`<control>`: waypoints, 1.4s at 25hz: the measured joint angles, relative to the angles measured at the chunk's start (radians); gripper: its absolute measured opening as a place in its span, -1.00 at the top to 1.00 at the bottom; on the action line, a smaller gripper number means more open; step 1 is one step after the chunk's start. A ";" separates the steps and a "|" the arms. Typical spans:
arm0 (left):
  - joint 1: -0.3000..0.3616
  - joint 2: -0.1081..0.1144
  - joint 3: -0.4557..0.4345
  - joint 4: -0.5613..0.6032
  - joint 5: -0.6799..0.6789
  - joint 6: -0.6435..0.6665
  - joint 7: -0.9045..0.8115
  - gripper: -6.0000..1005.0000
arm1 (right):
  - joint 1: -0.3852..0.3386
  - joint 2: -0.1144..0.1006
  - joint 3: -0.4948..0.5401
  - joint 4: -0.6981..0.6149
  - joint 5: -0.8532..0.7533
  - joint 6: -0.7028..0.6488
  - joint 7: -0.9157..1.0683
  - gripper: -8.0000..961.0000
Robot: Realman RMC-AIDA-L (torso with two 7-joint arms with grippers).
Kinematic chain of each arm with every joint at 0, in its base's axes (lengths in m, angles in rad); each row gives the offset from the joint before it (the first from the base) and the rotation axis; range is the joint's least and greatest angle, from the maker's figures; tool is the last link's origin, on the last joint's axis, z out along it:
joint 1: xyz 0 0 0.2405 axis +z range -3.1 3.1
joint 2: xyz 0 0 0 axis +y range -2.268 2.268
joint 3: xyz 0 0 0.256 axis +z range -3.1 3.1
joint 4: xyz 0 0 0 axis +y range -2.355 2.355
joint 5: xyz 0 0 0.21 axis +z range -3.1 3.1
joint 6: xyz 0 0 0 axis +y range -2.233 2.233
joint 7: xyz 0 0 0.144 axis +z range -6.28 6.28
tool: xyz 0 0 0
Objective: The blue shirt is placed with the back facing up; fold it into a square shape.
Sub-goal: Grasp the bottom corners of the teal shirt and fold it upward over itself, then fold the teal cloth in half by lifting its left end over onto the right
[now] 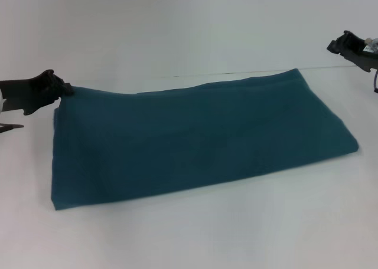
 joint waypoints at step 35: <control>0.059 -0.011 0.003 -0.011 -0.029 -0.092 -0.002 0.43 | -0.021 -0.003 -0.027 0.001 0.021 -0.057 -0.018 0.90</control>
